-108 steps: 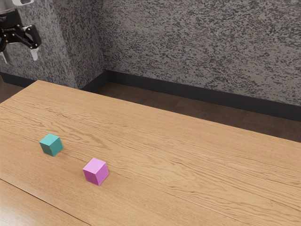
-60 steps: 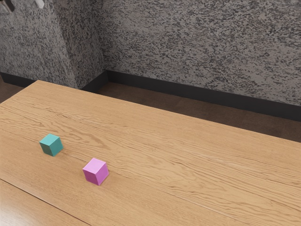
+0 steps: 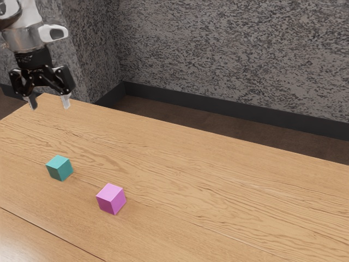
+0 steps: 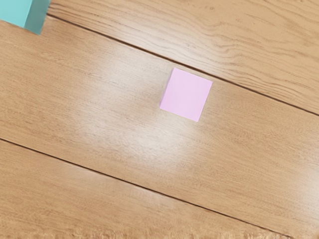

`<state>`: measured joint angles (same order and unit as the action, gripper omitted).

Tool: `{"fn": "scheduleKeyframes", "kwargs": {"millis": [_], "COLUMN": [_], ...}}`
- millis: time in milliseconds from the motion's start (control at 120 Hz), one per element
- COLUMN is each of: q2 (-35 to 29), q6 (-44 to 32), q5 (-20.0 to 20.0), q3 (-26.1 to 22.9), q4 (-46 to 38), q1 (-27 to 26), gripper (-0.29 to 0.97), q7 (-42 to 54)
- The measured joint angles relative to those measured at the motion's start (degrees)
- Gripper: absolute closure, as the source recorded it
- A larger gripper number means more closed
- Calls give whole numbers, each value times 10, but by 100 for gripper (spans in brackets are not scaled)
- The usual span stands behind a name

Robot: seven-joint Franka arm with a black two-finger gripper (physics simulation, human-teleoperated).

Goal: Pick up the blue block with one arm, and put the blue block on the pink block with one arm

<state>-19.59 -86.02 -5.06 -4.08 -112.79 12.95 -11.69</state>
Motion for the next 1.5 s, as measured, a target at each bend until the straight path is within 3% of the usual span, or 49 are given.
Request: {"fn": "scheduleKeyframes", "kwargs": {"millis": [100,292,458,608,775,983,1500], "q2": [24,98,176,200,230,268,331], "q6": [-48,-243,-385,-450,-478,-492,-430], "q5": [21,47,63,67,82,80,78], "q3": [-3,22,70,92,107,114,158], "q4": [-32,-126,-136,-136,-132,-121,-49], "q1": [0,0,0,19,35,-3,2], "gripper": [0,0,0,0,0,0,0], "q7": [-6,29,96,190,283,372,361]}}
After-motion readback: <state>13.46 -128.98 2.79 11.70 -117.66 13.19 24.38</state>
